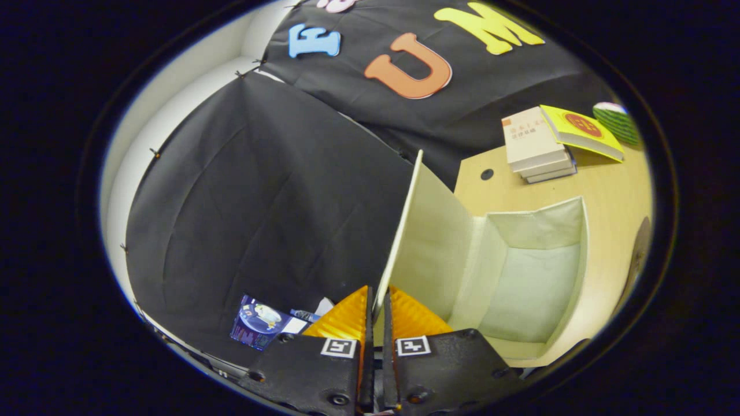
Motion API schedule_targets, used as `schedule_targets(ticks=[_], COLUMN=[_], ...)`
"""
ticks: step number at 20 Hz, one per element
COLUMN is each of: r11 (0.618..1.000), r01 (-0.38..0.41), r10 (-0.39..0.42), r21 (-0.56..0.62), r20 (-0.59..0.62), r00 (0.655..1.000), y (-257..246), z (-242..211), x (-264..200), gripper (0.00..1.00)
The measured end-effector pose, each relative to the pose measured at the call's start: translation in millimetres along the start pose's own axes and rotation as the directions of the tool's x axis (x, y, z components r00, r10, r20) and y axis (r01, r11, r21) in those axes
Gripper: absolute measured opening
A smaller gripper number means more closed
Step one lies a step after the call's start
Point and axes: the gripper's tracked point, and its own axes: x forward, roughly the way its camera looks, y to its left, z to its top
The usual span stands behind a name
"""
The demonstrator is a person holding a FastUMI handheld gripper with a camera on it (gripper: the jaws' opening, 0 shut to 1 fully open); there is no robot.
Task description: Open the storage box then place both shoes into the box .Put the left shoe in first, then the right shoe, with the right side of both shoes facing outward in a uniform manner.
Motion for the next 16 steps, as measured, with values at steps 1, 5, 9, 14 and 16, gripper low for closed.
schedule_targets(ticks=[1, 5, 9, 14, 16], r11=[1.000, 0.996, 0.992, 0.971, 0.955], r01=[0.000, -0.030, 0.002, 0.135, 0.192], r10=[0.000, 0.030, 0.002, -0.112, -0.156], r21=[-0.017, -0.082, -0.129, -0.195, -0.225], r20=[0.001, 0.002, 0.031, 0.124, 0.167], r00=[1.000, 1.000, 1.000, 0.986, 0.973], y=[3.8, 26.7, 30.2, 8.6, -4.0], z=[-2.0, -9.6, -9.2, 7.2, 16.2], x=[4.9, 20.7, 19.6, -3.6, -19.5], gripper=[0.13, 0.40, 0.69, 0.94, 0.94])
